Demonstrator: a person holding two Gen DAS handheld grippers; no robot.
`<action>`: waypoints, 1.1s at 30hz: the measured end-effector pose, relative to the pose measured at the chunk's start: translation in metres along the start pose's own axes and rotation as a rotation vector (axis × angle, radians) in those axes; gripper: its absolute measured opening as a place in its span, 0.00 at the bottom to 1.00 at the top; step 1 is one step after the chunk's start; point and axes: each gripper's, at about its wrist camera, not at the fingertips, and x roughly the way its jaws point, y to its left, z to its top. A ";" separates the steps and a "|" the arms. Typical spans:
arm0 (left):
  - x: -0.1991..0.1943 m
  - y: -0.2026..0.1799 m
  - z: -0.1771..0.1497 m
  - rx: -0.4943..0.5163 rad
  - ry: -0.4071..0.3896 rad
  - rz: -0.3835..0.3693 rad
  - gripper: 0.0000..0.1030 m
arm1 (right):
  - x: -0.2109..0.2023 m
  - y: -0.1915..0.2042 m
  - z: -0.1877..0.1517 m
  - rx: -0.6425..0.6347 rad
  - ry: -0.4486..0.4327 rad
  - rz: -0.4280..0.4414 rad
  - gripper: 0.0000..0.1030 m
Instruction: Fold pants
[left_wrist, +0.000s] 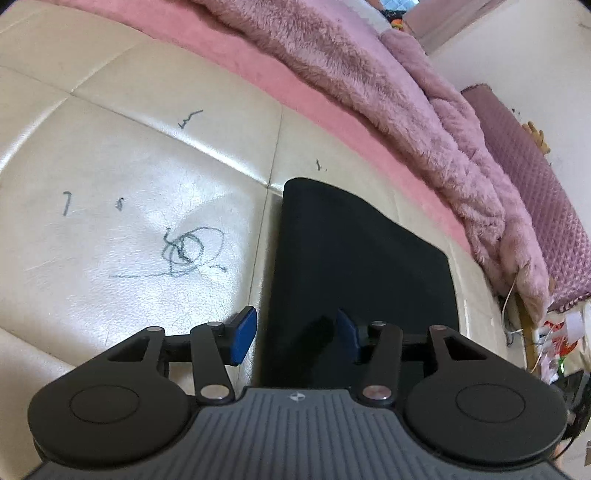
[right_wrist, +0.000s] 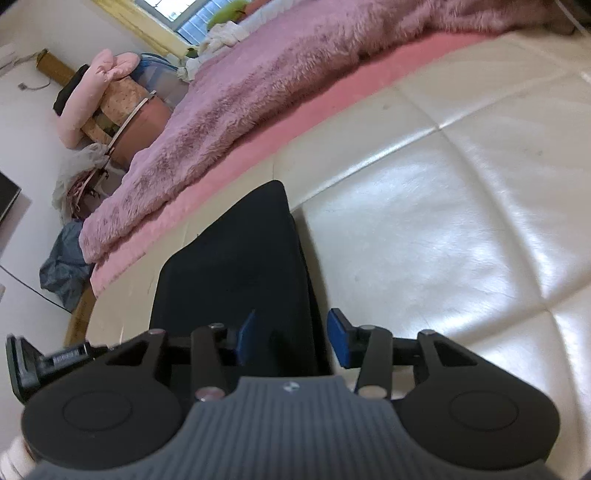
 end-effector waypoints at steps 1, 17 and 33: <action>0.002 0.000 0.000 0.002 0.005 0.000 0.56 | 0.005 -0.002 0.003 0.014 0.004 0.004 0.44; 0.019 0.017 0.011 -0.060 0.004 -0.085 0.56 | 0.055 -0.013 0.022 0.109 0.094 0.090 0.40; 0.018 0.016 0.022 -0.054 -0.002 -0.105 0.17 | 0.062 -0.003 0.038 0.141 0.159 0.137 0.12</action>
